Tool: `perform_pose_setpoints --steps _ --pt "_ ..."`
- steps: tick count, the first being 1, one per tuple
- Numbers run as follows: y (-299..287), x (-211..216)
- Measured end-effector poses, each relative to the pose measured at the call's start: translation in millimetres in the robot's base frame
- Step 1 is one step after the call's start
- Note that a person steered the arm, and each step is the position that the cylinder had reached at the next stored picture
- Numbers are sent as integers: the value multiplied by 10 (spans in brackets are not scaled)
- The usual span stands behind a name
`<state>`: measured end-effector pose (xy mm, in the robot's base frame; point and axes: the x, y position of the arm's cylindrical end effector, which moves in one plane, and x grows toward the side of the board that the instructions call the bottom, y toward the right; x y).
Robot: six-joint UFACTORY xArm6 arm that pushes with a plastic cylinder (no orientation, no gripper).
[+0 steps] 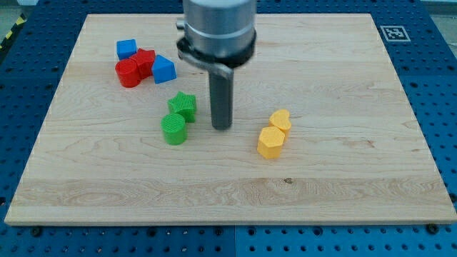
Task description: Separate the group of blocks
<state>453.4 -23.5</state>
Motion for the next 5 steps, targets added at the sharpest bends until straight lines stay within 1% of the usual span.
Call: perform_pose_setpoints --steps 1,2,3,4,5 --pt "-23 -645" --pt "-350 -736" --pt "-715 -597" --pt "-1105 -601" --pt "-1281 -889"
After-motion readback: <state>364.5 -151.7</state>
